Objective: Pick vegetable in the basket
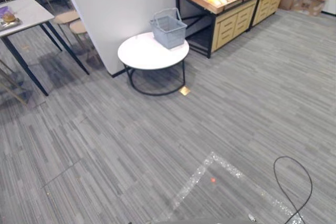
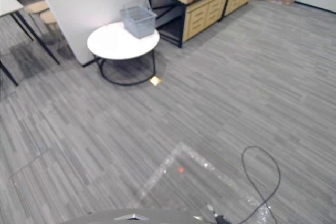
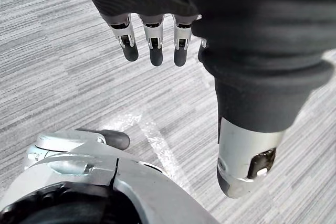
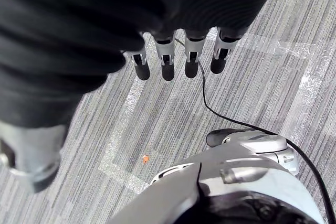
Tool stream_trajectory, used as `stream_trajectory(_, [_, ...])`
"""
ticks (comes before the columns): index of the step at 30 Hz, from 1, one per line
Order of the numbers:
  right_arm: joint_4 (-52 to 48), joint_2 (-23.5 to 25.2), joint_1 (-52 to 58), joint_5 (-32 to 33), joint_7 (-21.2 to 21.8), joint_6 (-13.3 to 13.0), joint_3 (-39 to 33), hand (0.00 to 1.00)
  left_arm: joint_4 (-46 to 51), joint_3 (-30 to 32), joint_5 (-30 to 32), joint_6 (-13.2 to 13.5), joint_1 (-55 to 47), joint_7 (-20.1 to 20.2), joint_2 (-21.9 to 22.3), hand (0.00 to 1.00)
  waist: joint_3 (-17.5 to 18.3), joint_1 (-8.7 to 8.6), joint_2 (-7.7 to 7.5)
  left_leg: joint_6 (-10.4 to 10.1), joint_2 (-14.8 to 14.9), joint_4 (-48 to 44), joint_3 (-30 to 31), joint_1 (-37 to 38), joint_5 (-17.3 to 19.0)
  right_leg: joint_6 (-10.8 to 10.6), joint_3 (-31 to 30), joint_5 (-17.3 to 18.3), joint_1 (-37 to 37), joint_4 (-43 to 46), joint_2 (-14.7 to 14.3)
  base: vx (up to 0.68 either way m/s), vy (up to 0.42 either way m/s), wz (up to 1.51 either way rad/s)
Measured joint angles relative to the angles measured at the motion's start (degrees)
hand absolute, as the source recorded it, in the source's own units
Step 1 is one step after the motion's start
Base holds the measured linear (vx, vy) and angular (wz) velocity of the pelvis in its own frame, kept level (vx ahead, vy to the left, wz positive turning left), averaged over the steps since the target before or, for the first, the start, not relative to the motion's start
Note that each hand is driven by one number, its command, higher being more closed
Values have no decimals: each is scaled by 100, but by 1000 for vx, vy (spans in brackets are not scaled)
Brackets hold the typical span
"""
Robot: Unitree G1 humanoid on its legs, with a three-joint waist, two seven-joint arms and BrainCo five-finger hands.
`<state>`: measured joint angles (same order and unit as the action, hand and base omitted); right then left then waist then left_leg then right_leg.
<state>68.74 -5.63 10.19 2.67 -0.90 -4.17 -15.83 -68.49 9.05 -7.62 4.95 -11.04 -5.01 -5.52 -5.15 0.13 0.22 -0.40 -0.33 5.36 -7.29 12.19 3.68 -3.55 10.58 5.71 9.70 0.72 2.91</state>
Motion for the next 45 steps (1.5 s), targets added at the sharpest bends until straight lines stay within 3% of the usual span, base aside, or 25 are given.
stream_trajectory(7, [33, 42, -115, -12, -105, -2, -153, 0, 11, -46, 2, 5, 18, -114, -12, 0, -55, -3, -25, -33, 8, 32, 11, -10, -15, -4, 21, 3, 20, 0, -3, -35, -27, 1])
stream_trajectory(18, [18, 87, -114, -10, -138, -23, -159, 0, 21, -672, 170, 125, 95, -99, -196, 0, -116, -22, -98, -22, 4, 42, 11, -159, -47, 1, 49, -1, -148, -10, -1, -25, -10, 0])
stream_trajectory(27, [32, 106, -249, -12, -108, -23, -173, 0, 20, -697, 143, 115, 167, -70, -236, 0, -215, -137, -114, -93, 6, 10, -30, -186, -54, -12, 59, -12, -143, -72, -5, 19, -17, 1])
stream_trajectory(36, [30, 123, -312, -12, -110, -25, -159, 0, 27, -737, 156, 118, 198, -105, -270, 0, -276, -145, -123, -113, 39, 33, -155, -200, -57, -91, -1, -63, -158, -98, -28, -40, -24, -3])
stream_trajectory(40, [20, 110, -307, -9, -109, -29, -108, 0, 27, -813, 156, 117, 235, -144, -288, 0, -284, -146, -123, -111, 40, 43, -177, -226, -57, -39, -16, -108, -185, -156, -38, -57, -21, -4])
stream_trajectory(45, [-30, 89, -469, 13, -83, -68, -58, 0, 31, -763, 106, 110, 372, -137, -317, 0, -500, -151, -134, -120, 113, -12, -376, -454, -107, 126, -181, 88, -758, 475, -72, -4, -40, -19])
